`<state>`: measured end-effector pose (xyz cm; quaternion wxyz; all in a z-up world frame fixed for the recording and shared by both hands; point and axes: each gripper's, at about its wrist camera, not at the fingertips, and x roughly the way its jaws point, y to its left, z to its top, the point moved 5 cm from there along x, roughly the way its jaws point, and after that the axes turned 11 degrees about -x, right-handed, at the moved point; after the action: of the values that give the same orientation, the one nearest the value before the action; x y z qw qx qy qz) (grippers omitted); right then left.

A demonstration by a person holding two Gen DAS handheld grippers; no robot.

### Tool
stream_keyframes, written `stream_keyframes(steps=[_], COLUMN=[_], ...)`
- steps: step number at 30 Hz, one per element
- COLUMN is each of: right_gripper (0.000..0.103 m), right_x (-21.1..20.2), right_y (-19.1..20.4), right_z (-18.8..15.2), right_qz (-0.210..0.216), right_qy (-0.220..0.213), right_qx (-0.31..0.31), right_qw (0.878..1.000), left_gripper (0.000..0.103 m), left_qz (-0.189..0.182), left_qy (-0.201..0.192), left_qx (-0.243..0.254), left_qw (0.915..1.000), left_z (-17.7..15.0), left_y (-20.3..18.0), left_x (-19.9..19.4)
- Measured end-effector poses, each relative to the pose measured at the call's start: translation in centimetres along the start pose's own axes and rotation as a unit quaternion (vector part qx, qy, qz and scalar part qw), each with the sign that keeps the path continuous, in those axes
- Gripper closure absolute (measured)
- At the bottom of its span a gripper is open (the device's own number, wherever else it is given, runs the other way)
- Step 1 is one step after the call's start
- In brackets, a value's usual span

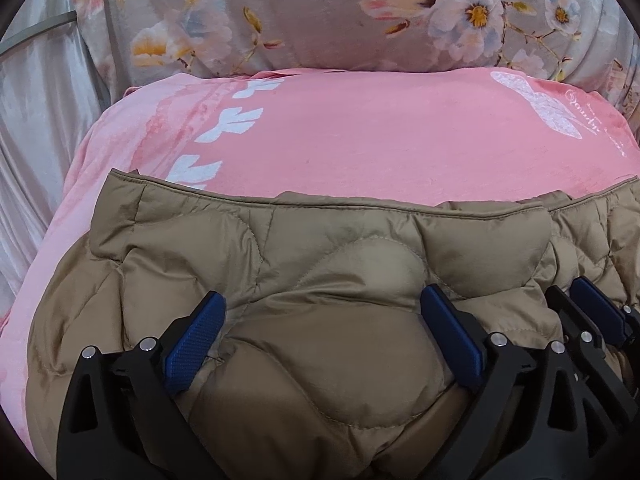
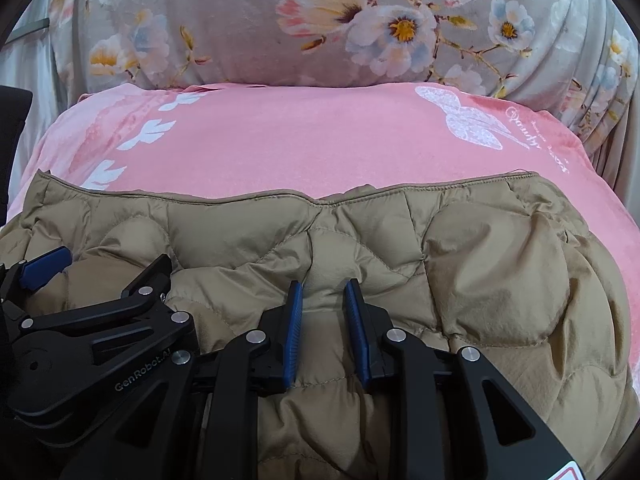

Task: Fold large clothes

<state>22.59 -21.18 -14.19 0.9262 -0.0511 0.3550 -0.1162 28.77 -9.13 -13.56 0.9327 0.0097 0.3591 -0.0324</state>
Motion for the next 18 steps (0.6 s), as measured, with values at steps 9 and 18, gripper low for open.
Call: stream_keyframes(steps=[9, 18], right_gripper=[0.079, 0.078], right_x=[-0.12, -0.5], right_y=[-0.25, -0.62], right_z=[0.01, -0.03], right_qz=[0.006, 0.017], right_qy=[-0.001, -0.005], right_qx=[0.002, 0.009], right_qw=[1.0, 1.0], left_gripper=[0.005, 0.005], left_qz=[0.013, 0.027], left_qy=[-0.005, -0.003], left_qx=[0.007, 0.01], left_qw=[0.9999, 0.9996], left_z=[0.0, -0.2], left_y=[0.01, 0.11], left_x=[-0.44, -0.92])
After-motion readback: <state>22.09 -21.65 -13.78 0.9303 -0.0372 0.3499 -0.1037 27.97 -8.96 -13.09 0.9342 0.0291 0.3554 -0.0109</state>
